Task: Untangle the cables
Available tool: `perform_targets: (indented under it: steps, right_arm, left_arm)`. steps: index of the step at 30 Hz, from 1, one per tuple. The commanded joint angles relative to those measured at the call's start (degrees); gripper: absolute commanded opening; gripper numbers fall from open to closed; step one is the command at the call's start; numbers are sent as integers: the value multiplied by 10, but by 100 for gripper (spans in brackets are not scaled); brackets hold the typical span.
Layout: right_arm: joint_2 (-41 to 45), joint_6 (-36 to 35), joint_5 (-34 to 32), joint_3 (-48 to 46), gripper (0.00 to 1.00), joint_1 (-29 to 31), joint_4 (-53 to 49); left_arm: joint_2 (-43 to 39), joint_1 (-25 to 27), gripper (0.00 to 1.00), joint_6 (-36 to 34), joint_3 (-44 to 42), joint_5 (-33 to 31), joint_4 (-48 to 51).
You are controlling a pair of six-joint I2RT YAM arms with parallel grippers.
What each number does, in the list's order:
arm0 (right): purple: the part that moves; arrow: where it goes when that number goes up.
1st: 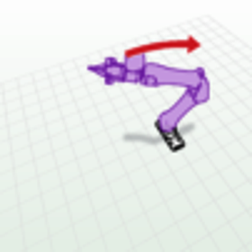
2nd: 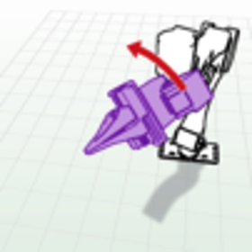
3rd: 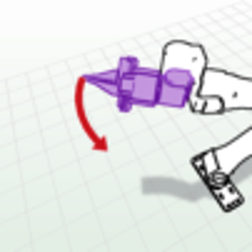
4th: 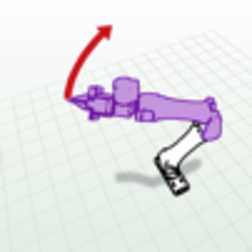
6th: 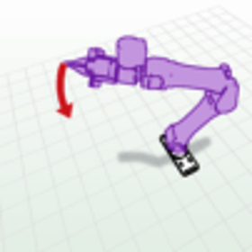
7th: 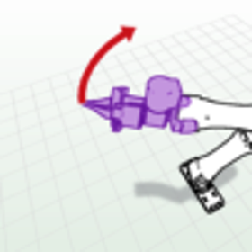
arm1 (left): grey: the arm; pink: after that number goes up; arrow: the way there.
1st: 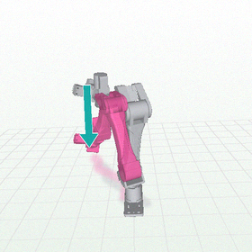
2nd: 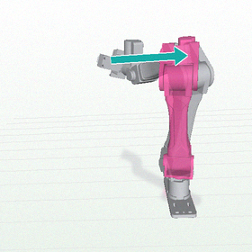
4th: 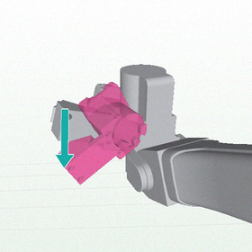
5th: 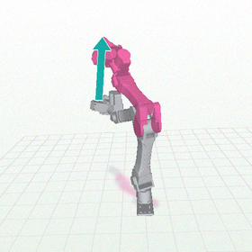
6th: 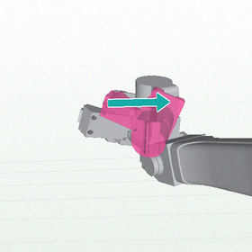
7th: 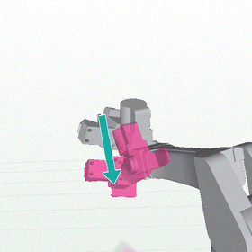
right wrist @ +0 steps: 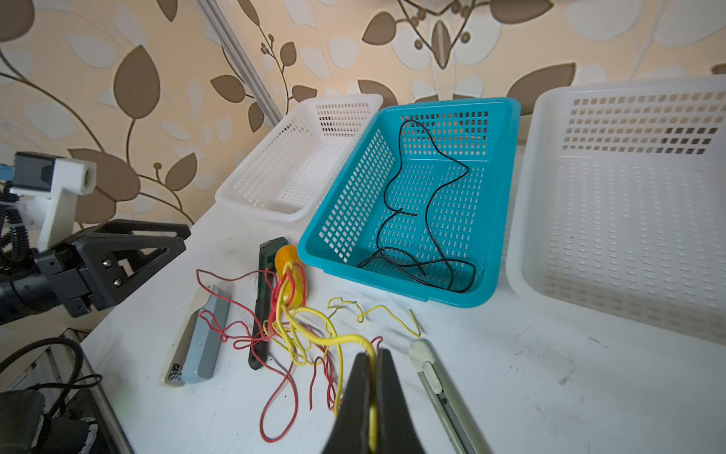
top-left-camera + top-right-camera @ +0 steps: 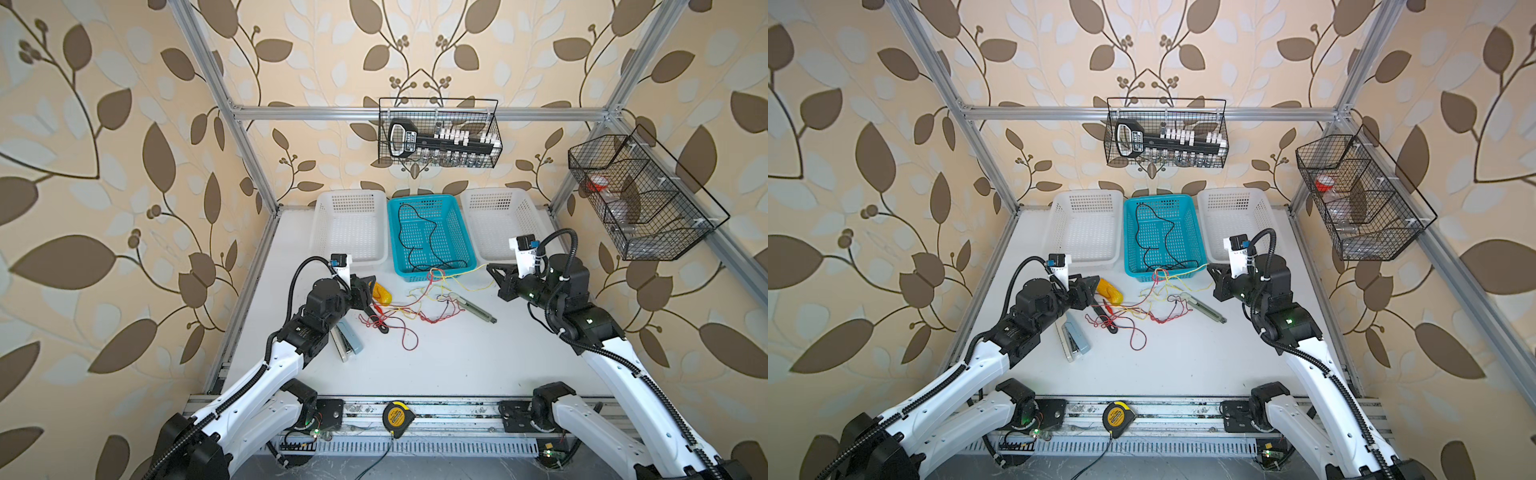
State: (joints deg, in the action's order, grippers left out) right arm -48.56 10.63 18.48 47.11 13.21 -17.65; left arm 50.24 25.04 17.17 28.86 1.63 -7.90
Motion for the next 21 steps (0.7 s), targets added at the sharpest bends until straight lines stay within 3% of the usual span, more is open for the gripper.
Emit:
perform_targets:
  steps: [1, 9, 21]
  right_arm:
    - [-2, -17, 15, -11, 0, 7, 27]
    - [-12, -19, 17, -11, 0, 28, 54]
    - [-23, -17, 13, -8, 0, 48, 89]
  left_arm:
    - [10, -4, 74, -9, 34, 64, -56]
    - [82, 6, 70, 18, 61, 140, -134]
    - [212, 91, 61, 5, 136, 222, -162]
